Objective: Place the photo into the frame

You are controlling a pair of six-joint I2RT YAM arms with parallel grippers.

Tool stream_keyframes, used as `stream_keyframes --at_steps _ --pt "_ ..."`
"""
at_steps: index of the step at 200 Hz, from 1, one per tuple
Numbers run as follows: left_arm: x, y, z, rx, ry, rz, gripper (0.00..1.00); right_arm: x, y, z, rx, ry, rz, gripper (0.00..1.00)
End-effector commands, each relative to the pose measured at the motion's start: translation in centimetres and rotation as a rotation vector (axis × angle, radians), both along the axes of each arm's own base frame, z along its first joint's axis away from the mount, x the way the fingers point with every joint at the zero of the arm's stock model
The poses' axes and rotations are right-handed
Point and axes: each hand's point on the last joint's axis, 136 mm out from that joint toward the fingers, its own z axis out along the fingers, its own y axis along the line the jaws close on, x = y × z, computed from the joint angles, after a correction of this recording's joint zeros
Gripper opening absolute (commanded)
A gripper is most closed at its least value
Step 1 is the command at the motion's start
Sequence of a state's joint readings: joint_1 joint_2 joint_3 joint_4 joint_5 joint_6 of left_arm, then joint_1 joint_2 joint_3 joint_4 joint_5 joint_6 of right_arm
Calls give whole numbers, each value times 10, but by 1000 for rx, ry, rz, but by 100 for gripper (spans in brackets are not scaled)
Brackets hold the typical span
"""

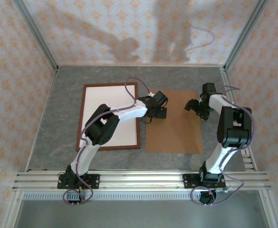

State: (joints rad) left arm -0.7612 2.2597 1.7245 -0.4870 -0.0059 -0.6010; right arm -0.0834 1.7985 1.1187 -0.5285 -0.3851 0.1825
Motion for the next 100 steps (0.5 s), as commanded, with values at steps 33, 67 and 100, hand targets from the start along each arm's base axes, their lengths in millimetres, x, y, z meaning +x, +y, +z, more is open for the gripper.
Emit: stream_keyframes --at_steps 33,67,100 --pt "-31 -21 -34 -115 137 -9 99 -13 24 -15 131 31 27 81" --pt "-31 -23 -35 -128 140 -8 99 -10 33 4 181 -30 48 80" --pt "-29 -20 -33 -137 135 -3 99 -5 47 15 270 -86 70 78"
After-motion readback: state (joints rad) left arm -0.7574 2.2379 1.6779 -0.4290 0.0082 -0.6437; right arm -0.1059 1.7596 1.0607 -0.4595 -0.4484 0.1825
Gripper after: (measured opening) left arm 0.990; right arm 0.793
